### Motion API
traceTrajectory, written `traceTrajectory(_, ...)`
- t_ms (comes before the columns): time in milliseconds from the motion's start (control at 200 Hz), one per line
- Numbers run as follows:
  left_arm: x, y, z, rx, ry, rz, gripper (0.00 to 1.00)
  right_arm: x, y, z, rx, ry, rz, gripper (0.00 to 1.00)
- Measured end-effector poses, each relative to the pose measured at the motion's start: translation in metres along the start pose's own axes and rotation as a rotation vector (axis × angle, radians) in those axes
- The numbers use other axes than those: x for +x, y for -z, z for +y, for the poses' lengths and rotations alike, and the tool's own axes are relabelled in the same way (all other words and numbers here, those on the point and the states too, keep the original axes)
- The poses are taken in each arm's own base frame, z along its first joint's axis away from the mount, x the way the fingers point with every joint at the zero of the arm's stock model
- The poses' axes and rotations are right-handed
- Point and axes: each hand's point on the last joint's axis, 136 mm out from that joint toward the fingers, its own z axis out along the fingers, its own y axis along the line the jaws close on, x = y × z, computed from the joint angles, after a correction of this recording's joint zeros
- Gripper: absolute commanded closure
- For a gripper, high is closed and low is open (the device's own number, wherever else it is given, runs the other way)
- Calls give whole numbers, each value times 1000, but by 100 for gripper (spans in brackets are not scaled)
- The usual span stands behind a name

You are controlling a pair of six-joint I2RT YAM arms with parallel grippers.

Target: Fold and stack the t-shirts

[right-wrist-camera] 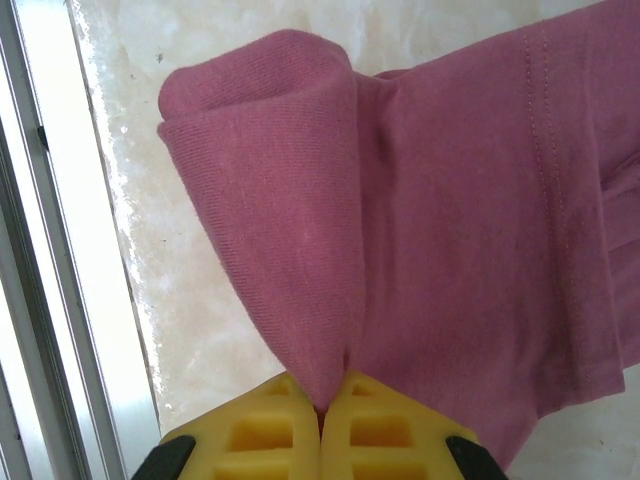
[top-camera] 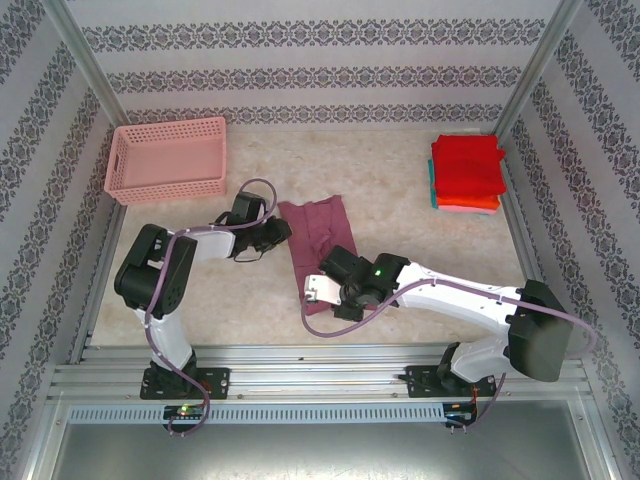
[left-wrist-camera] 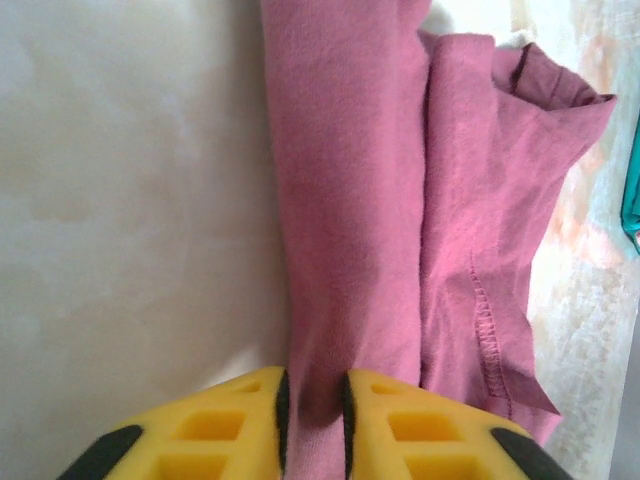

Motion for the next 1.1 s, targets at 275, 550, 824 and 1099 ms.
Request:
traceTrajectory(275,3,-6,-1,16,16,25,95,1,-2,1,-4,0,10,100)
traceTrajectory(550,8,-10,-4,42,9,61,100,3,2,4,-28,-1,25,100)
traceTrajectory(824,27,-7,-10,83,-38,166,100,-14,30,4,-57,12,-4,100)
traceTrajectory(1099,38,-8,3,75,-48,206,100,-24,47,-50,57,34,-15,100)
